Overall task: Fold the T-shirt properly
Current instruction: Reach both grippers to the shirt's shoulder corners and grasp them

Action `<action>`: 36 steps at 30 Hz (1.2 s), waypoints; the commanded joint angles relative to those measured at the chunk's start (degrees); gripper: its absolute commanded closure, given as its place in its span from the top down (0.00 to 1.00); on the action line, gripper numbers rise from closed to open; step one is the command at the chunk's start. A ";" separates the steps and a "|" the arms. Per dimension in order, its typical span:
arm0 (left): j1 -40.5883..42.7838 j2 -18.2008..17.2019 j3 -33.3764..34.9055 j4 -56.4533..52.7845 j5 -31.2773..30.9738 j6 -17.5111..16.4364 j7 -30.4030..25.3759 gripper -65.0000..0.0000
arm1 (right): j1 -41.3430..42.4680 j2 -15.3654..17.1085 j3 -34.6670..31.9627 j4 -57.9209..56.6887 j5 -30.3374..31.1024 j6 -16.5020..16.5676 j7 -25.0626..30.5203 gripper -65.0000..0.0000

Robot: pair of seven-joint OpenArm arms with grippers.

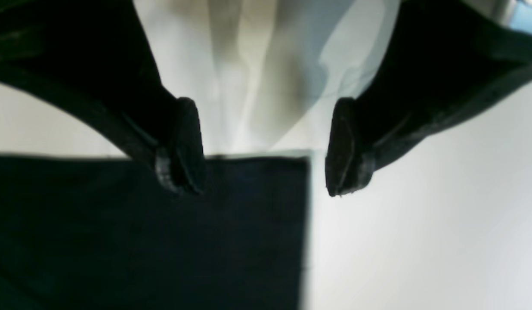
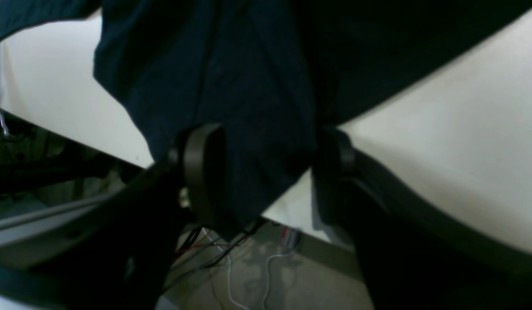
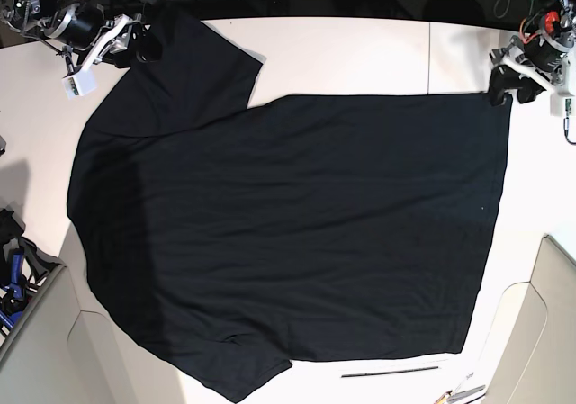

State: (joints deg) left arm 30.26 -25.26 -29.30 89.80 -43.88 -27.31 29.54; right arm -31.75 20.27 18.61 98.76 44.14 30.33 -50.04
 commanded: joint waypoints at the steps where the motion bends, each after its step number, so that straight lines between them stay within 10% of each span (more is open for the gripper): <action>1: -0.70 -1.27 -0.59 0.22 -0.81 -0.48 -1.42 0.71 | -0.39 0.50 0.04 0.33 -0.20 0.09 -1.27 0.50; 18: -2.75 -1.27 -0.59 -5.81 0.87 -0.39 -0.98 0.71 | -0.50 0.48 0.00 0.33 0.44 0.09 -1.22 0.50; 28: -2.78 -0.26 1.86 -5.81 -0.85 -7.48 1.79 0.71 | -0.50 0.39 0.00 0.31 2.95 0.11 -1.25 0.50; 36: -2.80 -0.17 5.01 -5.81 5.14 -7.45 -1.49 0.71 | -0.50 -4.46 0.00 0.33 3.02 1.64 -2.71 0.50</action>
State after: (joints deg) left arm 26.96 -24.95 -24.40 83.99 -40.23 -35.05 25.41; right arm -31.88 15.33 18.55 98.65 47.18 31.97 -51.81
